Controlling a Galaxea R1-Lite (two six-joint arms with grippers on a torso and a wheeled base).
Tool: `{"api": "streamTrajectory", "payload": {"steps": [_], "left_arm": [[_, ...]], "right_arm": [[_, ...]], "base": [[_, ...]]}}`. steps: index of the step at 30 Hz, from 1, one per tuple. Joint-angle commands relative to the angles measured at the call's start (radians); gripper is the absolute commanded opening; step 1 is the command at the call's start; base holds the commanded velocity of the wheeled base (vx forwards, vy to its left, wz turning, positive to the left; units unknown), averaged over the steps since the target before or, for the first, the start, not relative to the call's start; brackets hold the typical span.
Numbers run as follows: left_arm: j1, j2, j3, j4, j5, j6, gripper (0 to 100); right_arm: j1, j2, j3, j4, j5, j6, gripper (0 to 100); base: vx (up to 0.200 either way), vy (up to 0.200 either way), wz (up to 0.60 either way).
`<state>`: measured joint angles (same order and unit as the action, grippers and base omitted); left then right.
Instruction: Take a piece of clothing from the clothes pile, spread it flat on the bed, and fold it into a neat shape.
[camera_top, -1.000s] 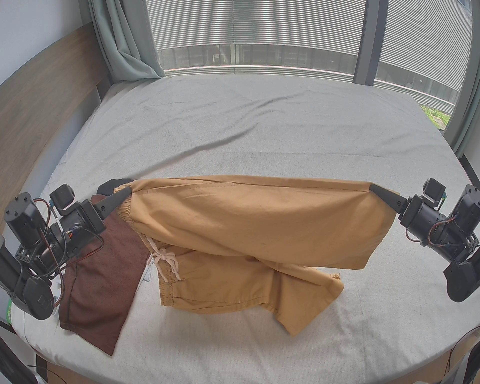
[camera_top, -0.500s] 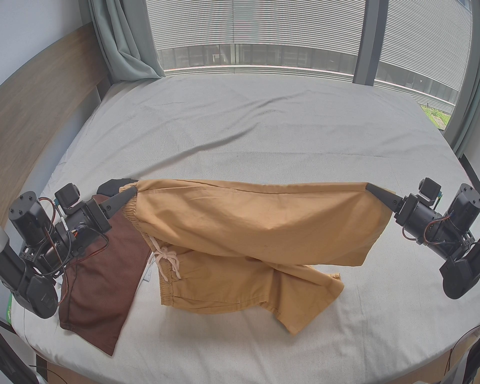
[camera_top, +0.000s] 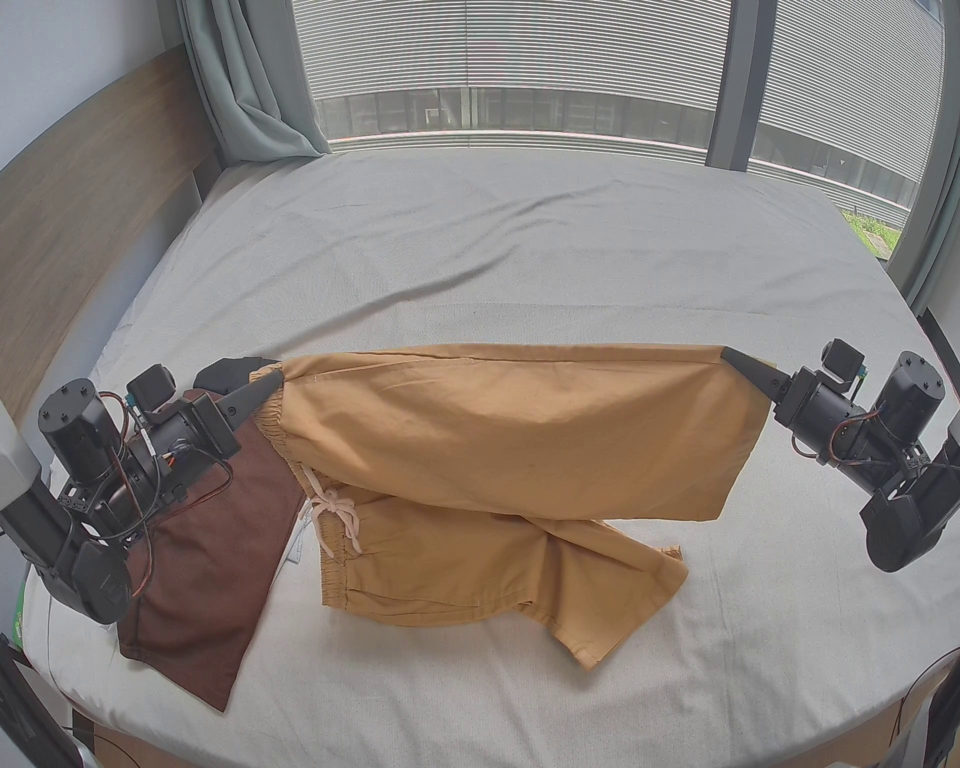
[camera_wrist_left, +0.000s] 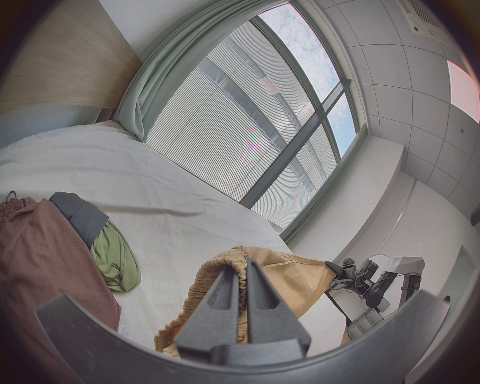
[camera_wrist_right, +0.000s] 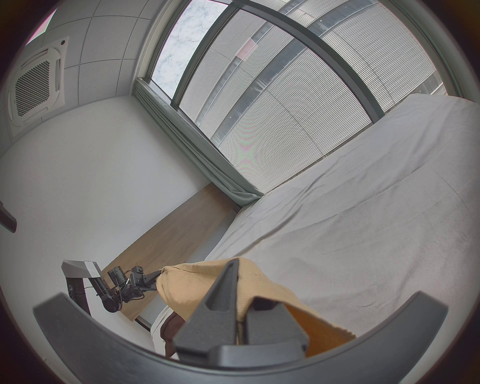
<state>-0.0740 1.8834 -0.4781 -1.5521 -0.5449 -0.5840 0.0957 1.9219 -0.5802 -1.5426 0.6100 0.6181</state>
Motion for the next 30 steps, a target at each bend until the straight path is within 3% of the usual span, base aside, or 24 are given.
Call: {"api": "streamTrajectory", "payload": {"steps": [1,18,30], "left_arm": [[-0.001,0.033,-0.020,0.000,0.008,-0.002,0],[-0.010,0.180,-0.157,-0.002,0.086,-0.008,0],[-0.012,0.316,-0.310,-0.002,0.138,-0.011,0]], "right_arm": [[-0.001,0.049,-0.033,-0.001,0.001,-0.001,0],[-0.002,0.197,-0.219,0.001,-0.001,-0.001,0],[-0.001,0.327,-0.386,0.002,-0.052,0.000,0]], "base": [[0.000,0.000,0.00],[0.000,0.000,0.00],[0.000,0.000,0.00]]}}
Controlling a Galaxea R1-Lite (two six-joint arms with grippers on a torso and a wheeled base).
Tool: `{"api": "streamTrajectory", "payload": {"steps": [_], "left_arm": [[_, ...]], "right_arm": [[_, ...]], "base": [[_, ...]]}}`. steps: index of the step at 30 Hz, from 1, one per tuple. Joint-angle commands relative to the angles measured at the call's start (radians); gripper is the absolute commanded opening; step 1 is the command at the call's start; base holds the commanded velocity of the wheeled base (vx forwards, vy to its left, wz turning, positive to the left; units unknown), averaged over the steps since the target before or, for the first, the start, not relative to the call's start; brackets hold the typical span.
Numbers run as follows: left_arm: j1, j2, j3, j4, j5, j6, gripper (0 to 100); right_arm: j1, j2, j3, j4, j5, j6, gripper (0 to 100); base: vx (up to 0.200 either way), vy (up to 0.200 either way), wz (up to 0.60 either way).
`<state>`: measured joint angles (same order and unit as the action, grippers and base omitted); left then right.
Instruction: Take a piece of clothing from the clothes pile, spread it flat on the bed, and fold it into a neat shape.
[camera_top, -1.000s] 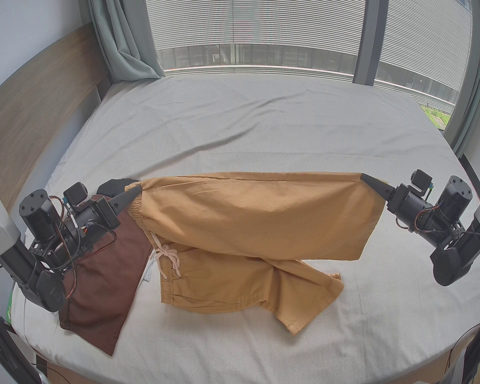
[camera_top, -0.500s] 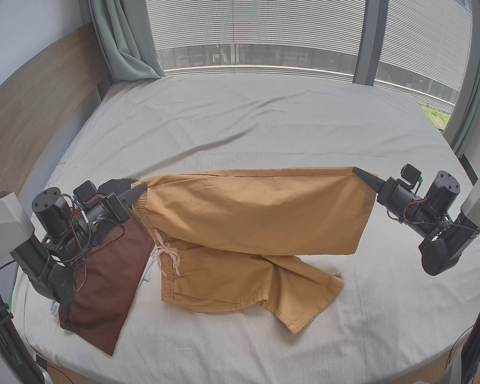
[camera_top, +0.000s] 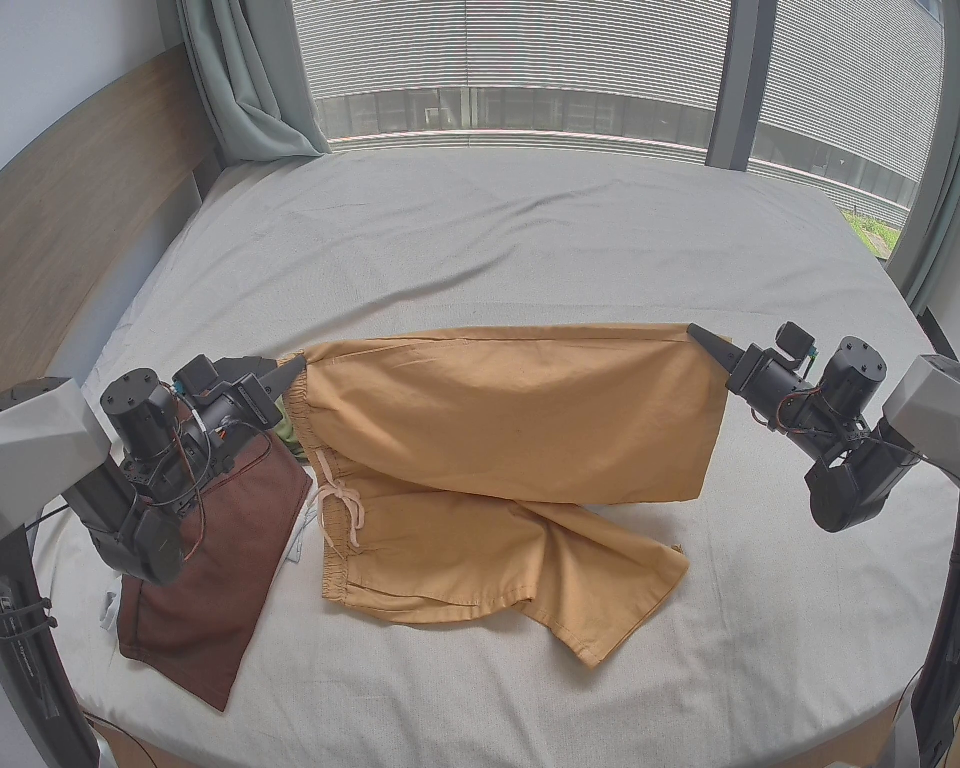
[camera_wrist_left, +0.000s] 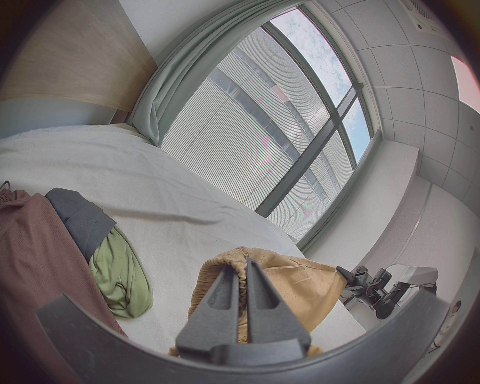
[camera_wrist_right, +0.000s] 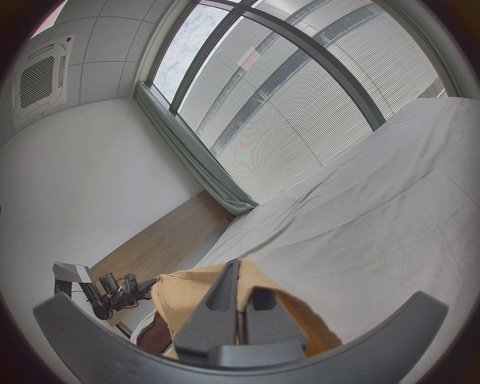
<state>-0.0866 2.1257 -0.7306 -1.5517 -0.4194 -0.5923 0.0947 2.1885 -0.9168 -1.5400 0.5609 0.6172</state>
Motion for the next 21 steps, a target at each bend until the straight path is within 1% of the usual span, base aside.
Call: {"api": "streamTrajectory", "payload": {"steps": [1,10,14,17,21], "left_arm": [[0.001,0.079,-0.064,-0.002,0.016,-0.003,0],[-0.004,0.152,-0.156,-0.002,0.025,-0.023,0],[-0.004,0.174,-0.188,-0.002,0.027,-0.046,0],[-0.002,0.178,-0.207,-0.001,0.027,-0.067,0],[-0.002,0.191,-0.222,-0.002,0.025,-0.072,0]], "right_arm": [[0.000,0.063,-0.053,0.000,-0.002,0.001,0],[0.000,0.128,-0.146,0.001,-0.001,0.001,0],[-0.001,0.171,-0.205,0.004,-0.001,-0.001,0],[-0.003,0.206,-0.252,0.004,-0.001,0.001,0],[-0.003,0.244,-0.281,0.001,-0.002,0.001,0]], "base": [[0.000,0.000,0.00],[0.000,0.000,0.00],[0.000,0.000,0.00],[0.000,0.000,0.00],[0.000,0.000,0.00]]}}
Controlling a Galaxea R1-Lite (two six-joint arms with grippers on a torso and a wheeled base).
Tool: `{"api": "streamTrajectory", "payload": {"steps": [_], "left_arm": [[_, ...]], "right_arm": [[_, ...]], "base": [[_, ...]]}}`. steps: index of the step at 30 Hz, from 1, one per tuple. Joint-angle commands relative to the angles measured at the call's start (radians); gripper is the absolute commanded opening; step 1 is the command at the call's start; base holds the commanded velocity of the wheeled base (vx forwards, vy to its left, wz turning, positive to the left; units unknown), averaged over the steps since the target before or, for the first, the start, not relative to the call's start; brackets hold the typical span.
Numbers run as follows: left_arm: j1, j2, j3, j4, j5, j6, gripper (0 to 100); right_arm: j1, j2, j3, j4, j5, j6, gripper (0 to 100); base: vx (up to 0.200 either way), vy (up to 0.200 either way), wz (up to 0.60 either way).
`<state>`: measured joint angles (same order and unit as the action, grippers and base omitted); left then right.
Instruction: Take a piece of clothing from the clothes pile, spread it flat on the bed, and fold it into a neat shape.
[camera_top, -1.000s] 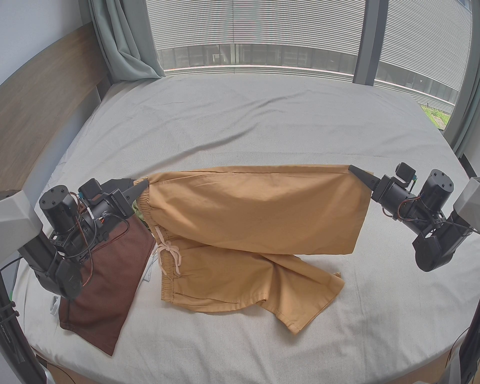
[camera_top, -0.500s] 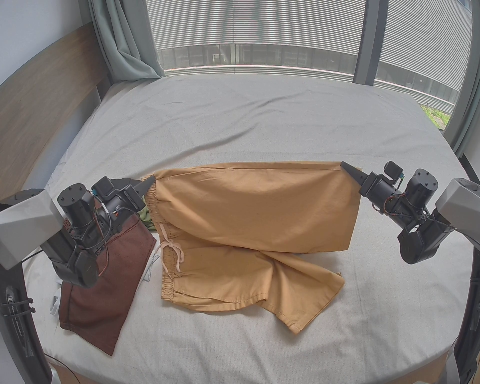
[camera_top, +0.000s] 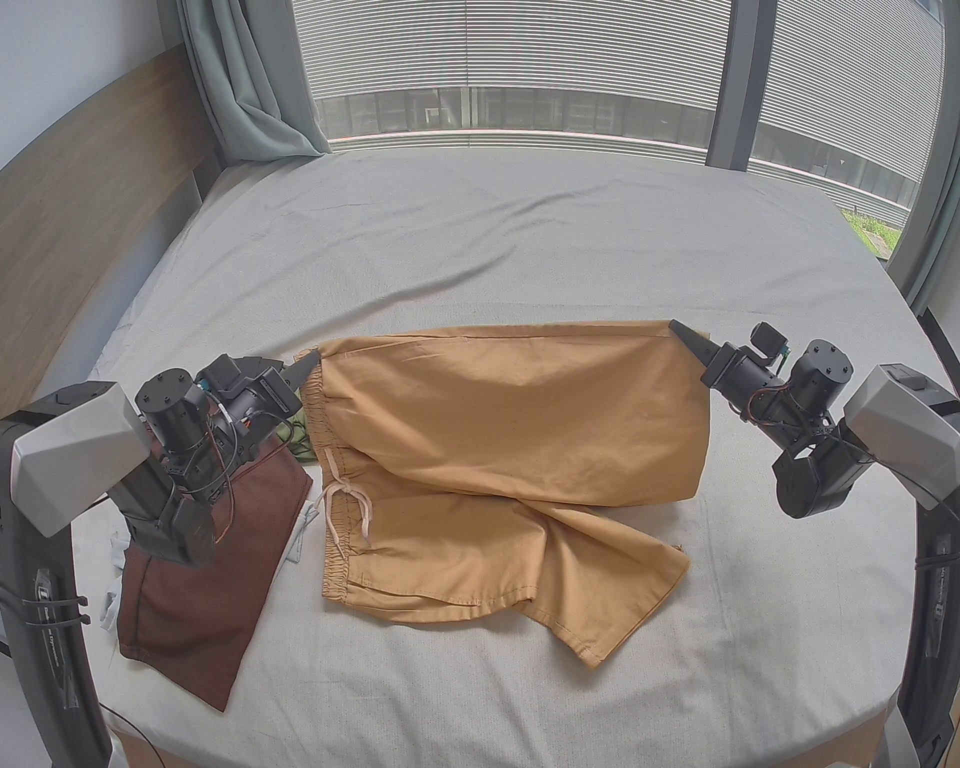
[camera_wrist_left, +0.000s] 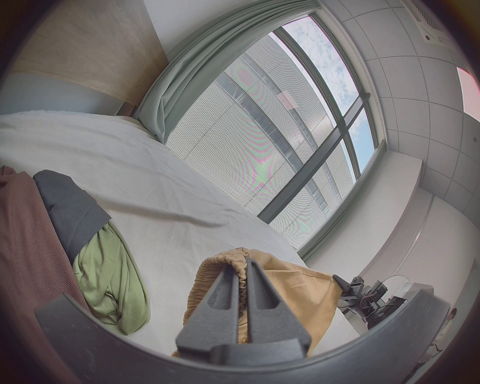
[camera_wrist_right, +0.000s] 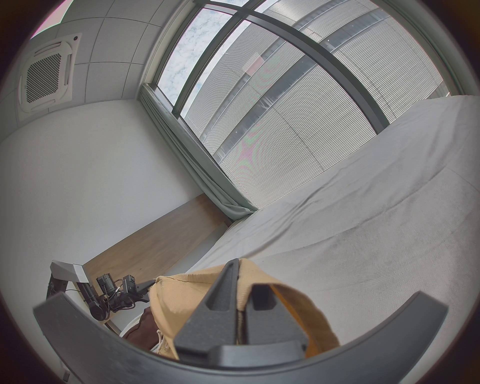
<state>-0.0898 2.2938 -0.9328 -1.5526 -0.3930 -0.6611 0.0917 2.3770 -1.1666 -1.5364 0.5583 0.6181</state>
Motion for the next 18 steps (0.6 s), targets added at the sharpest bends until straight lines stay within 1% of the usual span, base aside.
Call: {"api": "streamTrajectory", "payload": {"steps": [1,9,14,18], "left_arm": [[0.001,0.024,-0.021,0.000,-0.001,-0.005,0],[-0.004,0.073,-0.064,0.000,-0.001,-0.018,0],[-0.004,0.113,-0.123,0.000,0.000,-0.032,0],[-0.005,0.118,-0.141,0.000,0.003,-0.038,0]], "right_arm": [[0.000,0.059,-0.031,-0.002,0.000,0.000,0],[-0.001,0.060,-0.062,0.005,0.000,0.000,0],[-0.017,0.105,-0.064,-0.004,0.000,-0.001,0],[-0.024,0.122,-0.081,-0.005,-0.001,0.000,0]], "base": [[0.000,0.000,0.00],[0.000,0.000,0.00],[0.000,0.000,0.00],[0.000,0.000,0.00]]}}
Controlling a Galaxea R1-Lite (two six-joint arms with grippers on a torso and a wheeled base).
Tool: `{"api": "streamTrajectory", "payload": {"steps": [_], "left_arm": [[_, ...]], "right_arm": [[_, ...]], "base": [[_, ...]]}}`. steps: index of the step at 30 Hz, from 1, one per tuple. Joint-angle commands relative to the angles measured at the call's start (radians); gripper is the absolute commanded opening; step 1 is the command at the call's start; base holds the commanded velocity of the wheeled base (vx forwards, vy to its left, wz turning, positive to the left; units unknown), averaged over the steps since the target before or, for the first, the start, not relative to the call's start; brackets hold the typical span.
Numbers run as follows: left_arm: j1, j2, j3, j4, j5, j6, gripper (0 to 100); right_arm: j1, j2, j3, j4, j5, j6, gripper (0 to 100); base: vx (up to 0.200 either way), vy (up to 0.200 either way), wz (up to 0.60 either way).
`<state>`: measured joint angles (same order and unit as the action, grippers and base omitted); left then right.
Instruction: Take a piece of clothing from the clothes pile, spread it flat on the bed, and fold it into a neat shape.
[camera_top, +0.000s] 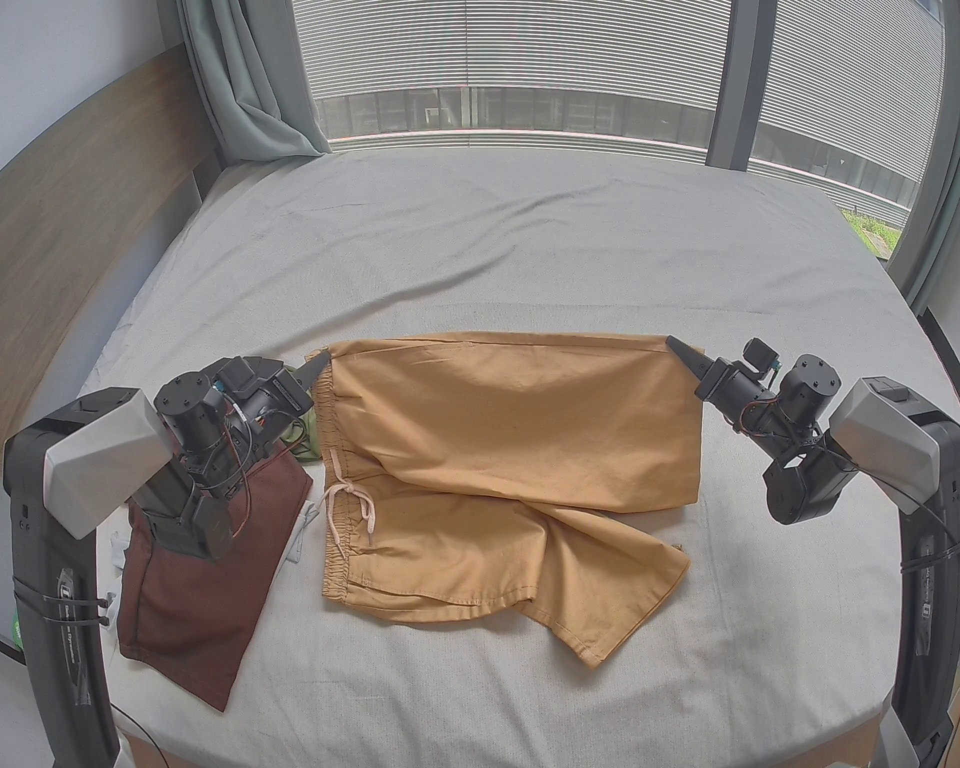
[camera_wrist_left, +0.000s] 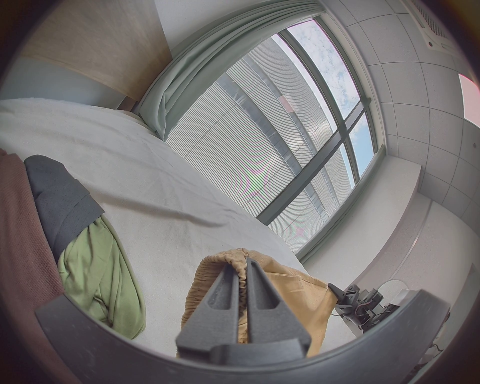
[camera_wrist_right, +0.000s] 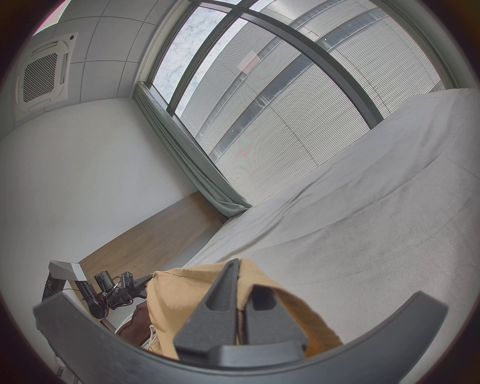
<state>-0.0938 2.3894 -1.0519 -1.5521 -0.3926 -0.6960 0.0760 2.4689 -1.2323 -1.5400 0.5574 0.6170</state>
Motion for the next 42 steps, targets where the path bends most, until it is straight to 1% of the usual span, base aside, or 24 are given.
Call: {"api": "streamTrajectory", "payload": {"steps": [1,6,7,13,14,17,22,25,28,32,38,42], "left_arm": [[-0.001,0.025,-0.026,0.000,0.004,-0.005,0],[-0.001,0.030,-0.059,0.001,0.006,-0.007,0],[0.000,0.031,-0.065,0.001,0.006,-0.007,100],[0.002,0.059,-0.089,0.001,0.021,-0.007,100],[0.003,0.065,-0.096,0.003,0.023,-0.007,100],[0.009,0.080,-0.106,0.001,0.029,-0.008,100],[0.008,0.074,-0.094,0.000,0.070,-0.028,100],[0.003,0.070,-0.082,-0.002,0.084,-0.023,100],[0.000,0.022,-0.019,-0.002,0.083,-0.022,100],[-0.001,-0.062,0.115,-0.003,0.055,-0.025,100],[0.000,-0.205,0.296,-0.002,-0.025,-0.016,100],[0.003,-0.286,0.408,-0.003,-0.078,-0.013,100]], "right_arm": [[-0.008,0.035,-0.019,-0.002,-0.001,0.000,0],[-0.012,0.041,-0.052,-0.002,-0.001,0.001,0],[-0.010,0.041,-0.061,0.000,-0.001,0.001,0],[-0.004,0.047,-0.116,0.008,-0.001,0.001,0],[-0.002,0.054,-0.124,0.008,-0.001,0.001,100],[-0.004,0.077,-0.148,0.009,-0.001,0.001,100],[-0.010,0.099,-0.157,0.009,-0.007,0.000,100],[-0.012,0.088,-0.128,0.008,-0.007,0.000,100],[-0.008,0.048,-0.049,-0.002,-0.007,-0.006,100],[-0.001,-0.030,0.086,-0.003,-0.008,-0.033,100],[0.011,-0.140,0.297,-0.003,-0.013,-0.111,100],[0.038,-0.219,0.456,-0.003,-0.017,-0.125,100]], "base": [[0.000,0.000,0.00],[0.000,0.000,0.00],[0.000,0.000,0.00],[0.000,0.000,0.00],[0.000,0.000,0.00],[0.000,0.000,0.00],[0.000,0.000,0.00],[0.000,0.000,0.00],[0.000,0.000,0.00],[0.000,0.000,0.00],[0.000,0.000,0.00],[0.000,0.000,0.00]]}}
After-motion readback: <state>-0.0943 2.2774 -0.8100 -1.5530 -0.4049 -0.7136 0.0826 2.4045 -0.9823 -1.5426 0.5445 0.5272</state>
